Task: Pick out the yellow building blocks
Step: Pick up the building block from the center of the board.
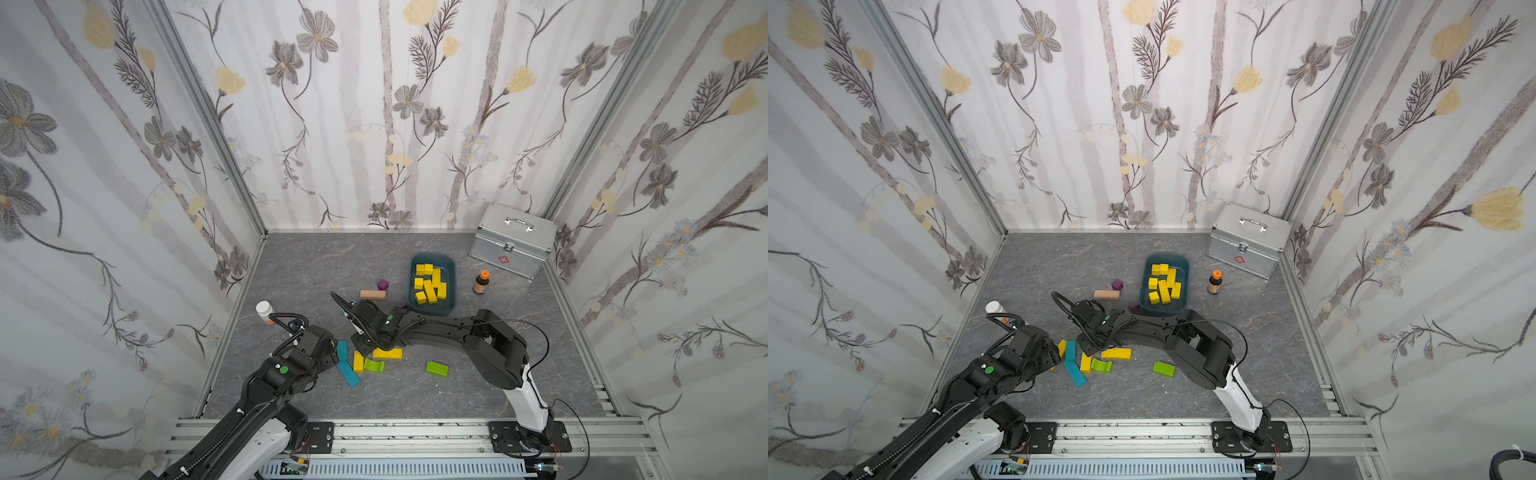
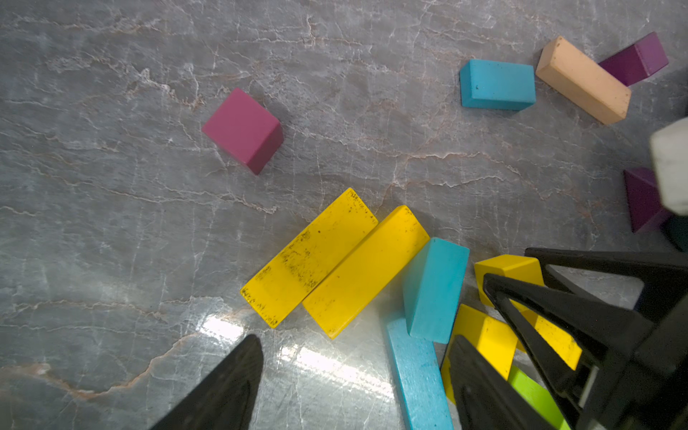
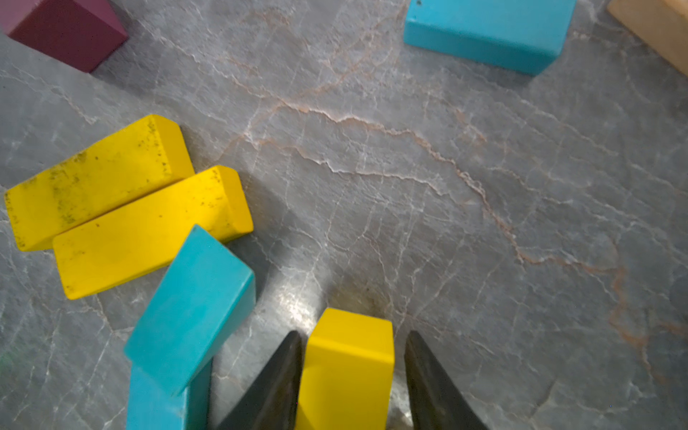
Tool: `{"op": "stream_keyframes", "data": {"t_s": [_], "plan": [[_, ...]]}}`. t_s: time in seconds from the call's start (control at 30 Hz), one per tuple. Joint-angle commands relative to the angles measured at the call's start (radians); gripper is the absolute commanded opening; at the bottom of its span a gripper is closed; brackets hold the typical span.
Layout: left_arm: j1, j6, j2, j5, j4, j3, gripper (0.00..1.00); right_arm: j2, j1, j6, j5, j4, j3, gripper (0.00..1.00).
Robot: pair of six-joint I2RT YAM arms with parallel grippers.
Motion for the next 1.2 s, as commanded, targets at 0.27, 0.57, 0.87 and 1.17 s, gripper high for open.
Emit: {"op": "stream_keyframes", "data": {"t_s": [0.27,0.57,0.87,1.17], "plan": [[0.001,-0.010,0.007,-0.025,0.003,-0.002,0.80,-0.022,0.002,-0.001,0.029,0.009,-0.011,0.40],[0.001,-0.010,0.003,-0.031,0.002,-0.002,0.80,-0.045,0.000,-0.003,0.038,0.028,-0.019,0.27],[0.001,-0.012,-0.007,-0.036,-0.005,-0.001,0.80,-0.056,-0.003,0.002,0.037,0.041,-0.031,0.20],[0.001,-0.006,-0.027,-0.027,-0.008,0.005,0.80,-0.096,-0.026,0.029,0.002,0.095,-0.072,0.19]]}}
